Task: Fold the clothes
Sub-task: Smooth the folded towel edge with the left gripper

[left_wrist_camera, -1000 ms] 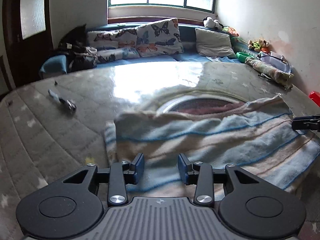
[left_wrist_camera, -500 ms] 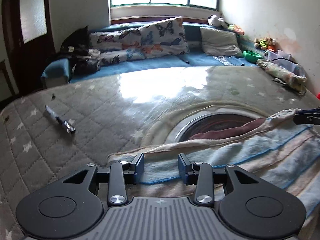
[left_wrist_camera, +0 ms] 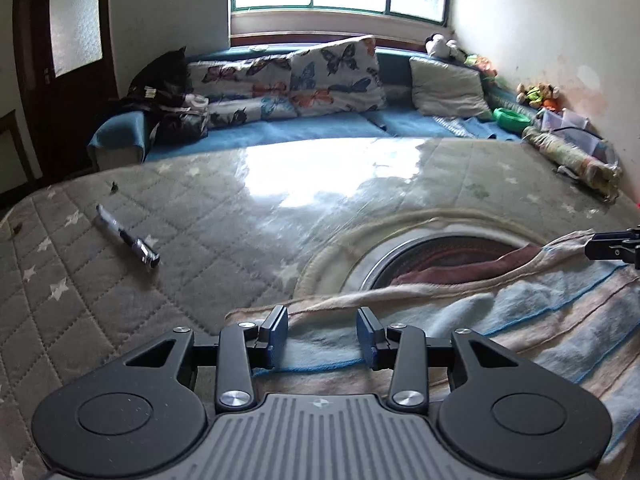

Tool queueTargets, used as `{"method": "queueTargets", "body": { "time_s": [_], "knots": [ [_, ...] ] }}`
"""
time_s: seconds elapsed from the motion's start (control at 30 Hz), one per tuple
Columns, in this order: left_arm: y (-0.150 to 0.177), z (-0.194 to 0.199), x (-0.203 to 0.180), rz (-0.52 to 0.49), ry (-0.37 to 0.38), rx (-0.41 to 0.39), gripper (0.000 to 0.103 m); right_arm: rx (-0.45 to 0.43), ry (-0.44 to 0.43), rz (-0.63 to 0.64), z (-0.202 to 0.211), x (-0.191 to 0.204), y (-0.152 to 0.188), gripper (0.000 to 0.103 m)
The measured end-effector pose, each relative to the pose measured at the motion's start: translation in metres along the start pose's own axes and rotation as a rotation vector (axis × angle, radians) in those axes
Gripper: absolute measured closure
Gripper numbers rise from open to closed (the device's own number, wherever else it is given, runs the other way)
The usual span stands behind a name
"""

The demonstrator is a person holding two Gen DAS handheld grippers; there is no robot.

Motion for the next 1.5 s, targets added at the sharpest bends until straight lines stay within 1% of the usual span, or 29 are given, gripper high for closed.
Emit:
{"method": "queueTargets", "body": {
  "time_s": [0.17,0.27,0.4,0.53,0.67,0.77,0.93,1.0,1.1,1.2,1.27,1.33,1.5],
  "knots": [
    [0.001,0.002,-0.001,-0.013,-0.006,-0.005,0.062,0.027,0.006,-0.020,-0.006,-0.006,0.003,0.069],
    [0.000,0.011,-0.002,-0.011,-0.005,-0.020,0.061,0.013,0.009,-0.028,0.008,-0.011,0.005,0.069],
    [0.004,0.030,-0.004,-0.006,0.009,-0.043,0.059,0.010,-0.014,-0.053,0.033,-0.017,0.015,0.069],
    [0.022,0.044,-0.008,-0.012,0.027,-0.034,0.059,0.013,-0.037,-0.045,0.047,-0.006,0.031,0.069],
    [0.043,0.053,-0.011,-0.027,0.026,-0.015,0.059,0.024,-0.030,-0.042,0.048,-0.003,0.047,0.070],
    [0.048,0.059,-0.008,-0.020,0.021,-0.016,0.059,0.008,-0.015,-0.074,0.054,-0.008,0.050,0.070],
    [0.057,0.070,-0.003,-0.007,0.014,-0.020,0.059,-0.016,-0.003,-0.051,0.071,-0.004,0.050,0.069],
    [0.060,0.074,-0.001,-0.002,0.011,-0.021,0.059,-0.013,-0.015,-0.039,0.070,0.000,0.052,0.069],
    [0.064,0.078,0.000,0.002,0.001,-0.022,0.059,0.012,-0.018,-0.059,0.061,-0.003,0.057,0.070],
    [0.066,0.087,0.002,0.017,0.000,-0.032,0.059,0.000,-0.006,-0.069,0.068,-0.004,0.057,0.069],
    [0.068,0.093,0.003,0.020,0.001,-0.038,0.059,-0.008,-0.005,-0.057,0.077,-0.001,0.057,0.069],
    [0.071,0.098,0.003,0.021,0.000,-0.041,0.059,-0.013,-0.021,-0.036,0.091,0.007,0.059,0.069],
    [0.082,0.106,0.003,0.012,-0.006,-0.043,0.059,-0.006,-0.050,0.001,0.112,0.028,0.072,0.069]
  ]
}}
Point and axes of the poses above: each gripper's, at about its wrist camera, not at the fingertips, and z roughly against the way its jaws point, x to its left, y to its underside, the point moved 7 cm from there along -z, roughly the way its jaws point, and after that the axes turned 15 degrees about z, right-handed, at the moved point
